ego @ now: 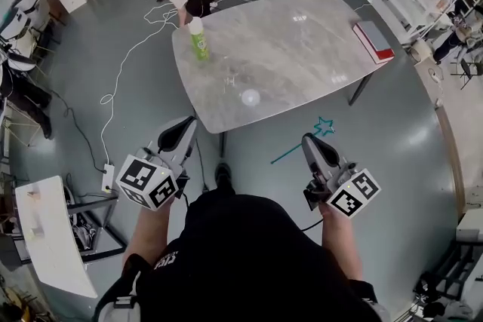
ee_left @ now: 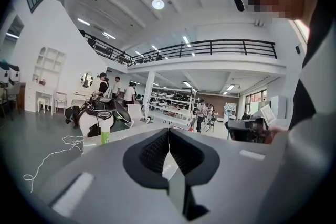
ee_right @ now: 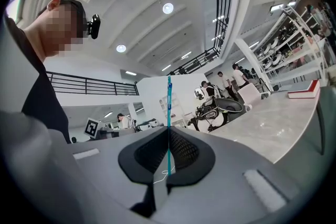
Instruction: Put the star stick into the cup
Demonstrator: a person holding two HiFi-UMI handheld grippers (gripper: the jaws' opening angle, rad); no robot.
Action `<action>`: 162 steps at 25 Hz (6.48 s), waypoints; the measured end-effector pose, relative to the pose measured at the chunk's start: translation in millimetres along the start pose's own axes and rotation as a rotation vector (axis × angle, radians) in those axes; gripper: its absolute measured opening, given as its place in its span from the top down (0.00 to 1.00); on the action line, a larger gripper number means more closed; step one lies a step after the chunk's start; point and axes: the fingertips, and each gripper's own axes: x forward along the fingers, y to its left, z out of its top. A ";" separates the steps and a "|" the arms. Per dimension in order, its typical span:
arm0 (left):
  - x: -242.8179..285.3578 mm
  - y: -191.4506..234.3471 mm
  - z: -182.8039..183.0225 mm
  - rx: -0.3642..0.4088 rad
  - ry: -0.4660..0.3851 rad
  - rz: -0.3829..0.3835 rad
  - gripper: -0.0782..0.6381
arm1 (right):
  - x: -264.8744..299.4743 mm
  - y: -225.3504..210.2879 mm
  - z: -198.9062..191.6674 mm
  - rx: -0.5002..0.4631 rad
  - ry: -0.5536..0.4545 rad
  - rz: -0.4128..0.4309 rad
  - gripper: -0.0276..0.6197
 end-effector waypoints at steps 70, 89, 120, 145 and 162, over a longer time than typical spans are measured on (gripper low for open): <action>199.5 221.8 -48.8 -0.144 0.172 0.072 0.89 | 378.1 -167.8 -35.1 0.003 0.231 0.106 0.93; 219.2 238.1 -104.0 -0.154 0.219 0.038 0.89 | 400.5 -190.3 -100.4 -0.025 0.289 0.062 0.93; 208.4 229.7 -141.1 -0.214 0.284 0.052 0.89 | 406.9 -200.3 -145.8 -0.013 0.393 0.033 0.84; 195.5 202.9 -114.1 -0.200 0.259 0.009 0.89 | 365.4 -209.3 -152.0 0.089 0.492 -0.083 0.52; 155.4 185.5 -85.5 -0.195 0.211 -0.033 0.89 | 313.7 -197.8 -155.1 0.227 0.443 -0.210 0.48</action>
